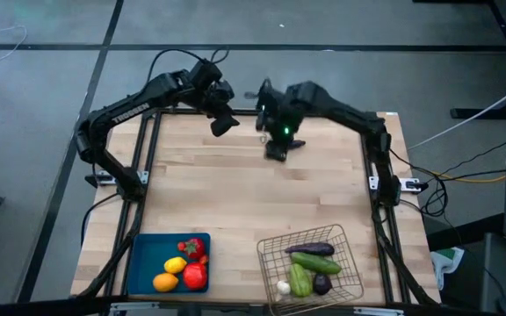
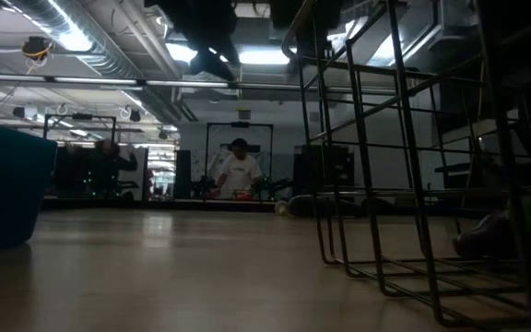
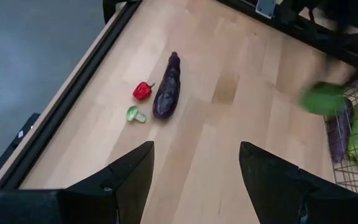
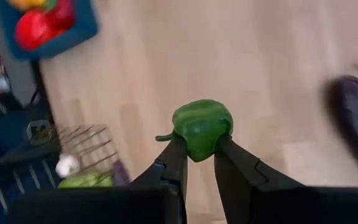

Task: Sort produce into baskets
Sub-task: Put the green bell pepper into the gold wire basket

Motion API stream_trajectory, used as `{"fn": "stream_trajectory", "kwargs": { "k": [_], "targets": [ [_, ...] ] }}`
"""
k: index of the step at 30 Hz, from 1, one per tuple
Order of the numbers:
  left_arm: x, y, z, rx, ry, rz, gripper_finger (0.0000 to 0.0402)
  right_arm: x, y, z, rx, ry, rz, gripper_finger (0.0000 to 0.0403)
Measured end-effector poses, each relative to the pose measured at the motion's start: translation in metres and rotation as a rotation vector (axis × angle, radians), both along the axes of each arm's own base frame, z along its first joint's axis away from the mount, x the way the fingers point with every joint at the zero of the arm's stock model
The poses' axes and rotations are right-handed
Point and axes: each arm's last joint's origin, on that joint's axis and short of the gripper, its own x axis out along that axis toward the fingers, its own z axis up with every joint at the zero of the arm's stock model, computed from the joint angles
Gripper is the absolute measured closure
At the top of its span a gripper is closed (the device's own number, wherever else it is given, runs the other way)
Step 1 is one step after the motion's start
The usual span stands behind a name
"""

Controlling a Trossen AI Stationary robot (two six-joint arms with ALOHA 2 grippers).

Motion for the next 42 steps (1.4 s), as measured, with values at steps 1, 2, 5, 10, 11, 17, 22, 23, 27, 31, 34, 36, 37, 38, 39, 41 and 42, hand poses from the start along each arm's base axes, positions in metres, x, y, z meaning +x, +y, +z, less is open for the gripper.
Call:
{"fn": "stream_trajectory", "kwargs": {
  "k": [1,2,5,10,11,17,22,23,27,31,34,36,37,38,39,41,42],
  "targets": [
    [0.0,0.0,0.0,-0.003,0.004,0.0,0.0169,0.0,0.014,0.004,-0.01,-0.009,0.033,0.0338],
    [-0.001,-0.001,-0.001,-0.009,0.011,0.001,0.0169,0.001,0.027,0.008,-0.019,-0.017,0.064,0.0338],
    [0.0,-0.002,-0.001,-0.013,0.015,-0.004,0.0169,0.004,0.066,0.011,-0.036,-0.024,0.16,0.0338],
    [0.005,-0.01,-0.001,-0.018,0.014,-0.028,0.0169,0.006,0.126,0.011,-0.043,-0.025,0.316,0.0338],
    [0.006,-0.013,-0.001,-0.02,0.014,-0.033,0.0169,0.005,0.137,0.01,-0.05,-0.023,0.342,0.0338],
    [0.017,-0.032,-0.001,-0.038,0.011,-0.08,0.0169,-0.002,0.194,-0.003,-0.038,0.05,0.437,0.0338],
    [0.027,-0.051,-0.001,-0.049,0.0,-0.131,0.0169,-0.011,0.231,-0.029,-0.036,0.167,0.499,0.0338],
    [0.028,-0.056,-0.001,-0.048,-0.001,-0.145,0.0169,-0.013,0.237,-0.034,-0.036,0.191,0.508,0.0338],
    [0.035,-0.071,0.0,-0.058,-0.015,-0.181,0.0169,-0.022,0.257,-0.053,-0.023,0.284,0.524,0.0338],
    [0.04,-0.084,0.001,-0.043,-0.009,-0.188,0.0169,-0.027,0.273,-0.072,-0.004,0.322,0.564,0.0338],
    [0.042,-0.091,0.0,-0.024,0.002,-0.18,0.0169,-0.028,0.28,-0.081,0.014,0.322,0.587,0.0338],
    [0.043,-0.095,0.0,-0.02,0.003,-0.19,0.0169,-0.028,0.283,-0.084,0.033,0.317,0.595,0.0338],
    [0.043,-0.097,0.0,-0.018,0.004,-0.196,0.0169,-0.028,0.283,-0.084,0.038,0.319,0.595,0.0338],
    [0.044,-0.099,0.0,-0.018,0.004,-0.202,0.0169,-0.028,0.282,-0.084,0.041,0.32,0.594,0.0338],
    [0.044,-0.099,0.0,-0.018,0.004,-0.205,0.0169,-0.028,0.282,-0.084,0.043,0.319,0.593,0.0336],
    [0.044,-0.101,0.0,-0.018,0.004,-0.21,0.0169,-0.027,0.281,-0.084,0.043,0.319,0.592,0.0327],
    [0.044,-0.101,0.0,-0.018,0.005,-0.211,0.0169,-0.027,0.281,-0.084,0.043,0.319,0.592,0.0318]
  ]
}}
